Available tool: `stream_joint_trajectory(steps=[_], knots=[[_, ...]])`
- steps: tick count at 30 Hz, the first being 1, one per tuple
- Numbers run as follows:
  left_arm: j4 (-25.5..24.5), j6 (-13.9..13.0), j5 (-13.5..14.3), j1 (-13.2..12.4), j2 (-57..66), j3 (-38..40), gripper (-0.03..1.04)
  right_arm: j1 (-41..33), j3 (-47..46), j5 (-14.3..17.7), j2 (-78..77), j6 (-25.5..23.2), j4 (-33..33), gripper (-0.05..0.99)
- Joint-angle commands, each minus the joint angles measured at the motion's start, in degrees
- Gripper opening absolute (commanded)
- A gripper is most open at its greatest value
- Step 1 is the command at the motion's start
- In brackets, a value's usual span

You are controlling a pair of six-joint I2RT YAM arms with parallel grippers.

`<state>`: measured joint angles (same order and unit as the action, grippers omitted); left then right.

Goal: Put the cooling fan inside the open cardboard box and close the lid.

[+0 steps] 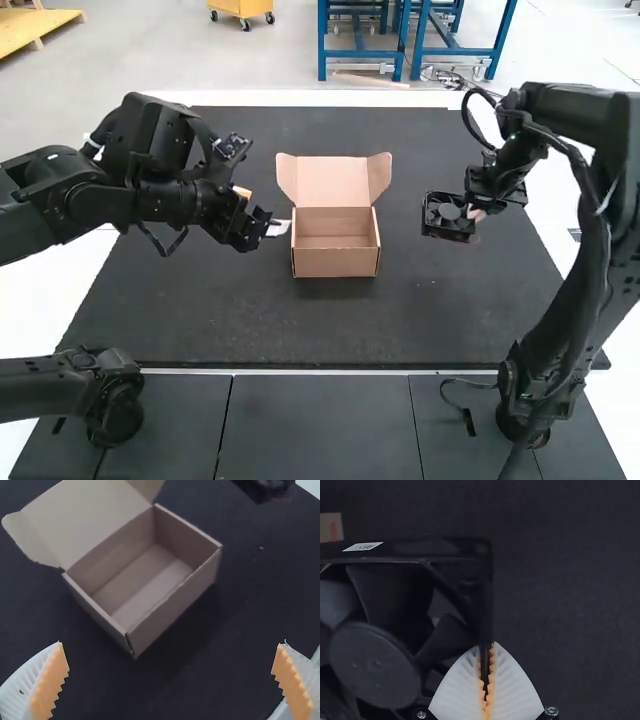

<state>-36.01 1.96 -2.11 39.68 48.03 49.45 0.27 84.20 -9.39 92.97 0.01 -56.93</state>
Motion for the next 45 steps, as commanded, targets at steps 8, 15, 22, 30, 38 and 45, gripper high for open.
stream_joint_trajectory(steps=[8, 15, 22, 30, 38, 45], knots=[[-0.4, -0.5, 1.1, -0.5, -3.9, -2.0, 0.96, -8.6, -0.4, -3.7, -11.5, -9.2, -1.6, -0.02], [-0.7, -0.6, 1.3, -0.5, -5.6, -2.9, 0.96, -14.3, -0.3, -7.8, -14.3, -12.9, -2.9, -0.02], [-0.8, -0.6, 1.3, -0.5, -6.2, -3.6, 0.96, -22.0, 0.3, -9.7, -14.0, -16.7, -2.4, -0.02], [-0.7, -0.6, 1.4, -0.5, -6.8, -4.4, 0.96, -28.1, 2.1, -9.9, -10.9, -18.3, -1.2, -0.02], [-0.5, -0.6, 1.5, -0.7, -7.4, -5.1, 0.96, -31.0, 3.2, -9.2, -5.5, -18.2, 3.6, -0.02], [-0.4, -0.6, 1.5, -1.0, -7.4, -5.2, 0.96, -32.5, 4.8, -8.6, -0.6, -18.0, 5.9, -0.02]])
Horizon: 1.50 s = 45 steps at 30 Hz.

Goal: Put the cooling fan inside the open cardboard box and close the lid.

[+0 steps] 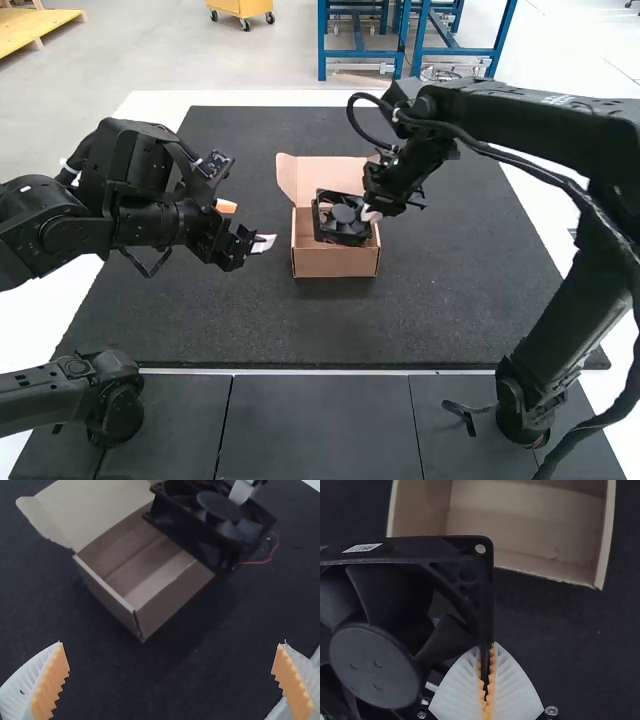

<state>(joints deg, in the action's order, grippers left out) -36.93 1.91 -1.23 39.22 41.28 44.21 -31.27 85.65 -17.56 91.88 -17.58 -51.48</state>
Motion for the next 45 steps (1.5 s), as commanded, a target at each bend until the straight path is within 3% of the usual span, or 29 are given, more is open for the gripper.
stream_joint_trajectory(steps=[1, 9, 13, 20, 45], knots=[[0.6, -0.6, 0.6, -0.6, -0.7, 0.1, 0.96, -1.1, 3.7, -0.2, 1.2, -0.2, 0.5, -0.02], [0.6, -0.6, 0.6, -0.6, -0.8, 0.1, 0.96, -1.7, 7.5, 2.4, 7.0, 1.8, 1.7, -0.02], [0.7, -0.6, 0.7, -0.6, -0.7, 0.2, 0.96, -2.3, 9.5, 7.0, 10.1, 3.6, 1.7, -0.02], [1.5, -0.6, 0.7, -0.5, -0.7, 0.1, 0.96, -2.8, 13.1, 10.1, 14.4, 5.0, 1.7, -0.02], [2.2, -0.6, 0.7, -0.6, -0.8, 0.4, 0.96, -0.2, 16.4, 10.5, 22.9, 3.5, 3.9, -0.02]])
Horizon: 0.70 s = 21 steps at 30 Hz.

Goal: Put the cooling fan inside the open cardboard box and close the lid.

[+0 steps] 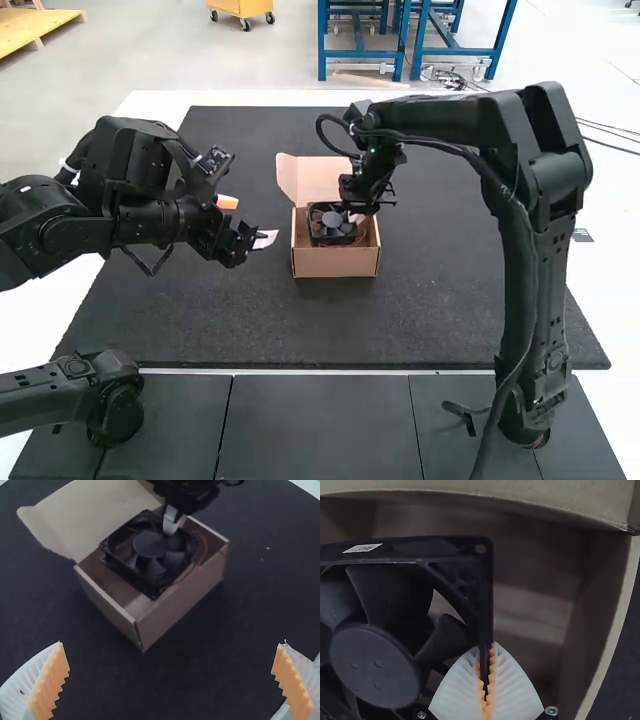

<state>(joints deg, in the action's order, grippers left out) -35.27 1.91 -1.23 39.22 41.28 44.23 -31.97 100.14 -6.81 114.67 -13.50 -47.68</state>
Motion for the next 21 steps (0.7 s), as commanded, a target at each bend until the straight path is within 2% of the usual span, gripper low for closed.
stream_joint_trajectory(steps=[1, 17, 21], knots=[[0.6, -0.6, 0.7, -0.6, -0.8, 0.3, 0.96, 0.5, 1.9, -0.3, 0.5, -0.6, 0.2, -0.02], [1.1, -0.6, 0.6, -3.6, -0.9, 0.5, 0.96, 0.2, 2.3, -0.6, 5.5, -0.6, 1.9, -0.02], [0.9, -0.6, 0.6, -4.6, -1.5, 0.5, 0.96, 0.2, 3.3, -1.0, 5.9, -0.7, 2.2, 0.14]])
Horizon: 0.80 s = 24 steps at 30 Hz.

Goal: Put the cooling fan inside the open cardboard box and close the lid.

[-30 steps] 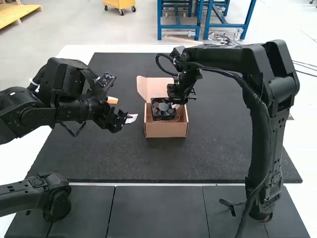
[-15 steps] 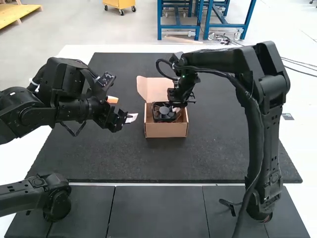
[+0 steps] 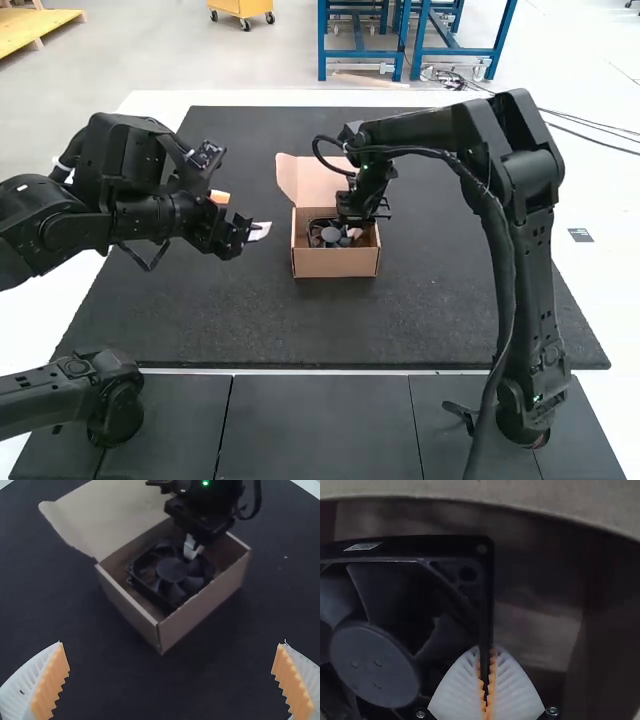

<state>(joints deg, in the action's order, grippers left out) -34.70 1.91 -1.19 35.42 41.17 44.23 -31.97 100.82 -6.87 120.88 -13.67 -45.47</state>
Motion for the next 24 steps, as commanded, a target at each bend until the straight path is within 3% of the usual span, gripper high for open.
stream_joint_trajectory(steps=[1, 6, 12, 15, 19, 22, 24], knots=[[0.3, -0.6, 0.6, -0.9, -1.4, 0.5, 0.96, 0.2, 3.0, -0.9, -0.3, -0.7, -0.1, 0.23], [0.4, -0.6, 0.6, -1.0, -1.5, 0.5, 0.96, 0.2, 4.3, -0.9, -0.2, -0.5, -0.4, 0.46], [1.1, -0.5, 0.6, -1.1, -1.5, 0.5, 0.96, 0.6, 9.6, -1.8, -0.7, -0.3, -2.4, 0.55], [1.9, -0.4, 0.6, -1.9, -1.0, 0.5, 0.96, 0.6, 14.1, -3.1, -1.1, -0.5, -6.1, 0.56], [3.0, -0.4, 0.6, -3.4, 0.9, 0.7, 0.96, 0.7, 13.7, -3.1, -5.0, -0.3, -5.2, 0.64], [3.5, -0.4, 0.6, -4.8, 2.8, 1.7, 0.96, 0.9, 13.6, -2.3, -7.7, 1.2, -8.6, 0.73], [4.0, -0.3, 0.6, -5.9, 4.3, 2.4, 0.96, 1.3, 13.4, -0.6, -9.1, 4.7, -10.8, 0.8]])
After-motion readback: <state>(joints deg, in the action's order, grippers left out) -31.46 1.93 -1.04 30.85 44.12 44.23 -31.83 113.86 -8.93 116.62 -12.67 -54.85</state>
